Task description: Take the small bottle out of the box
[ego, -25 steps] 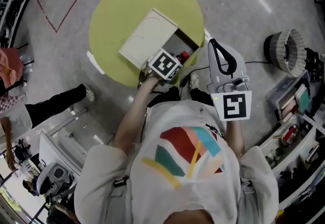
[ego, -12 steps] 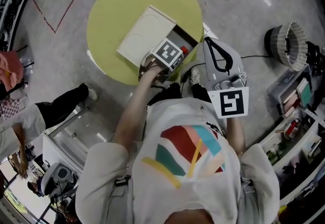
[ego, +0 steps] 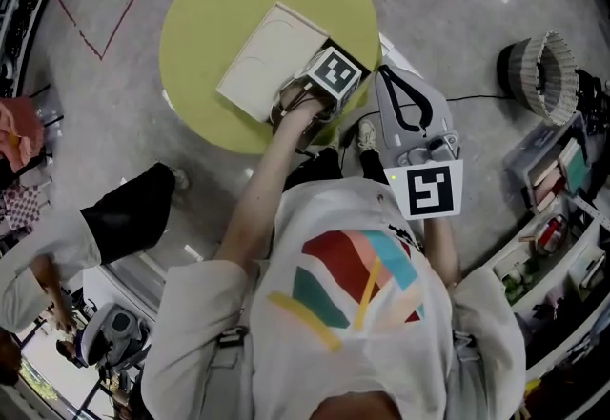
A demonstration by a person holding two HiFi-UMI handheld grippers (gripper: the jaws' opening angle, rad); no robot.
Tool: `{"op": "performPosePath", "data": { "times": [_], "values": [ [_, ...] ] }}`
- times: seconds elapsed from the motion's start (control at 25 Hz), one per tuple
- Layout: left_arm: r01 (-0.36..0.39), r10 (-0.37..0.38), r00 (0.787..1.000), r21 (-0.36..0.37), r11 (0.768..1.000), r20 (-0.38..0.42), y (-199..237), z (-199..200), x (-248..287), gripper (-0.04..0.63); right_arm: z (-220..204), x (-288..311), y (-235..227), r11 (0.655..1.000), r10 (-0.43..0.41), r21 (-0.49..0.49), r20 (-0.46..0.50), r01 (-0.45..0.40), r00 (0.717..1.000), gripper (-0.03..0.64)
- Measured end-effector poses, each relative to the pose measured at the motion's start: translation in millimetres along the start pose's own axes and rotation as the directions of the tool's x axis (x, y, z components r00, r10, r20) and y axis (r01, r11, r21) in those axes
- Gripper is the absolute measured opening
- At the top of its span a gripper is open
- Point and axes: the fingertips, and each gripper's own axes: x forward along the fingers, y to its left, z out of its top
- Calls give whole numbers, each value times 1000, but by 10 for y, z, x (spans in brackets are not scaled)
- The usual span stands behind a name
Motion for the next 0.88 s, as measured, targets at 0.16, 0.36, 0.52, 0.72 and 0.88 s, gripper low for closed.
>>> {"op": "performPosePath", "data": {
  "times": [0.16, 0.36, 0.52, 0.72, 0.88],
  "values": [
    [-61, 60, 998, 43, 997, 14, 51, 115, 13, 207, -50, -6, -7, 1000, -9, 1, -13, 9, 1000, 5],
    [-155, 159, 987, 85, 984, -39, 120, 100, 71, 212, -37, 0, 13, 1000, -19, 17, -10, 19, 1000, 5],
    [-174, 177, 984, 80, 981, -31, 144, 118, 65, 216, -45, 0, -13, 1000, -21, 21, -11, 21, 1000, 5],
    [-182, 187, 982, 114, 977, -35, 168, 125, 68, 221, -34, 10, -28, 999, -24, 37, -6, 24, 1000, 5],
    [-179, 184, 983, 127, 975, -22, 155, 135, 72, 221, -4, -3, -22, 999, -21, 33, 10, 21, 1000, 5]
  ]
}}
